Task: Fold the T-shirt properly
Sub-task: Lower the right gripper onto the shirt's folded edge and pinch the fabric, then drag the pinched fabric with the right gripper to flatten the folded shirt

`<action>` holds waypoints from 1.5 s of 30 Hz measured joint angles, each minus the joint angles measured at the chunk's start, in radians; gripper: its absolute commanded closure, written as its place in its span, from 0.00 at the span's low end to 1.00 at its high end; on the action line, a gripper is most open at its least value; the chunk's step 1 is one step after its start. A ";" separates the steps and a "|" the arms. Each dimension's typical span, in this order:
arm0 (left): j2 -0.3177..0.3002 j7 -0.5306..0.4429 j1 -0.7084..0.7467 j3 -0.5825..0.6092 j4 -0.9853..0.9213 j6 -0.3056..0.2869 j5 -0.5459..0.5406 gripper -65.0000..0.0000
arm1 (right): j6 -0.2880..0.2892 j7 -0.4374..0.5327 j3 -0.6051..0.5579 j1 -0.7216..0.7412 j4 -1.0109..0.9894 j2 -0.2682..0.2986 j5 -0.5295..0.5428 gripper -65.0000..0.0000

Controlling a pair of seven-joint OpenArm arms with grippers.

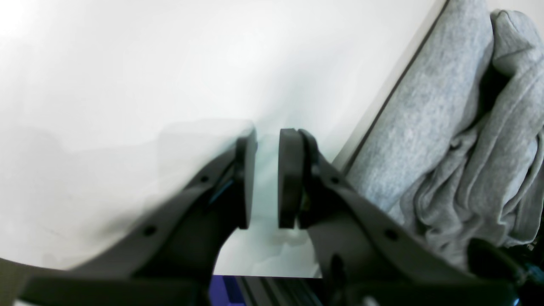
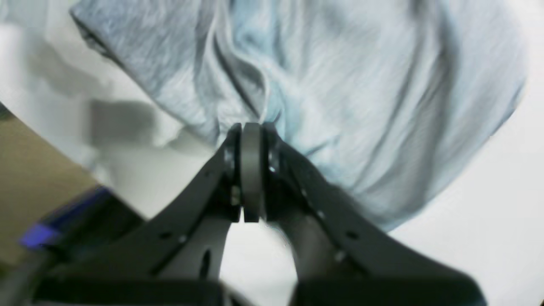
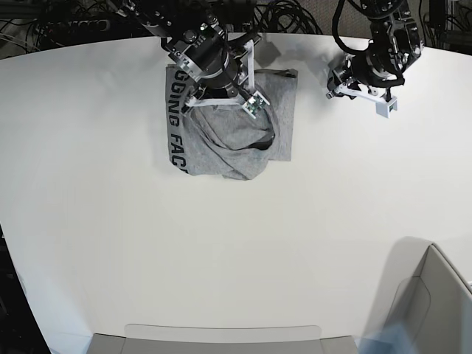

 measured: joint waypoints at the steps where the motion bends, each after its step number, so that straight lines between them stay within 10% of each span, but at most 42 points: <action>1: 0.003 0.000 0.000 0.000 0.000 0.000 0.000 0.85 | 0.060 0.039 0.013 0.003 0.000 0.002 0.033 0.98; 4: 0.021 0.000 0.000 0.000 0.000 0.000 0.000 0.85 | 0.218 0.114 0.084 0.000 -0.001 -0.006 0.119 1.00; 21: 0.056 -0.003 0.000 -0.001 0.000 0.000 0.001 0.85 | 0.605 0.183 0.144 0.005 -0.056 -0.011 0.157 1.00; 32: 0.072 -0.002 -0.003 0.000 0.000 0.001 0.001 0.85 | 0.637 0.214 0.139 0.129 -0.171 -0.003 0.489 1.00; 45: 0.087 -0.005 0.002 -0.002 0.000 0.001 0.000 0.85 | 0.637 0.219 -0.034 0.238 -0.229 -0.028 0.503 1.00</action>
